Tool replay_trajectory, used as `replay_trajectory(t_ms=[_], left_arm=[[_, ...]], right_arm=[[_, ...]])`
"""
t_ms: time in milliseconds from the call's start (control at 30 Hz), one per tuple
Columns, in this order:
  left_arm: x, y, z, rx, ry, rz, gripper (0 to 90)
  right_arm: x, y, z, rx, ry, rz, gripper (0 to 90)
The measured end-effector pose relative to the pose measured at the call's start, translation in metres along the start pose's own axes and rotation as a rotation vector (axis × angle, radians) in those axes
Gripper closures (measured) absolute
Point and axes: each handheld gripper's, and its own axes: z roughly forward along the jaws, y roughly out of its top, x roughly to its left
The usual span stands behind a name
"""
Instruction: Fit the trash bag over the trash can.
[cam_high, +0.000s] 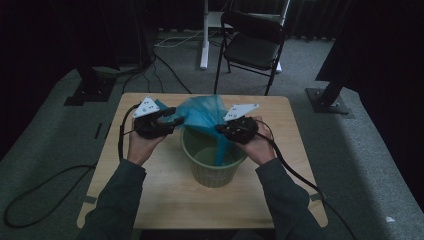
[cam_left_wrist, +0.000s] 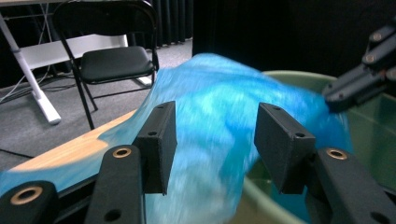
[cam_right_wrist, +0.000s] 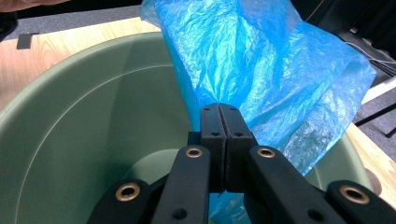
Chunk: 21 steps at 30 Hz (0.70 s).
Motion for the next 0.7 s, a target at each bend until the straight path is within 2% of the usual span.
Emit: replay_trajectory(t_ms=[133,200,233,267,300,367,500,567,600,700], left_arm=[[-0.001,0.006,0.012,0.019,-0.028,-0.018,45.1],[-0.005,0.006,0.024,0.056,-0.039,-0.014,43.8],[-0.005,0.006,0.024,0.056,-0.039,-0.014,43.8],[-0.008,0.005,0.031,0.089,-0.034,-0.01,45.0],[-0.008,0.005,0.031,0.089,-0.034,-0.01,48.1],[-0.013,0.004,0.037,0.132,0.001,0.005,58.5],[-0.018,0.004,0.037,0.131,0.01,0.042,76.1],[-0.019,0.005,0.036,0.131,0.014,0.051,81.1],[-0.021,0.005,0.034,0.124,0.014,0.063,82.7],[-0.024,0.004,0.031,0.114,0.006,0.08,84.4]], right_arm=[[0.001,0.0,0.001,-0.002,0.007,-0.005,89.3],[0.003,0.0,0.001,-0.009,0.012,-0.011,89.3],[0.003,0.0,0.0,-0.01,0.013,-0.012,89.3],[0.003,0.0,0.0,-0.01,0.016,-0.014,89.3],[0.004,0.0,0.0,-0.008,0.016,-0.018,89.3],[0.004,0.0,0.0,-0.007,0.021,-0.024,89.2],[0.003,0.0,-0.001,-0.009,0.029,-0.021,87.5],[0.003,0.0,-0.002,-0.014,0.033,-0.02,84.4],[0.001,0.001,-0.006,-0.035,0.036,-0.014,76.0],[-0.003,0.003,-0.012,-0.067,0.029,0.011,72.8]])
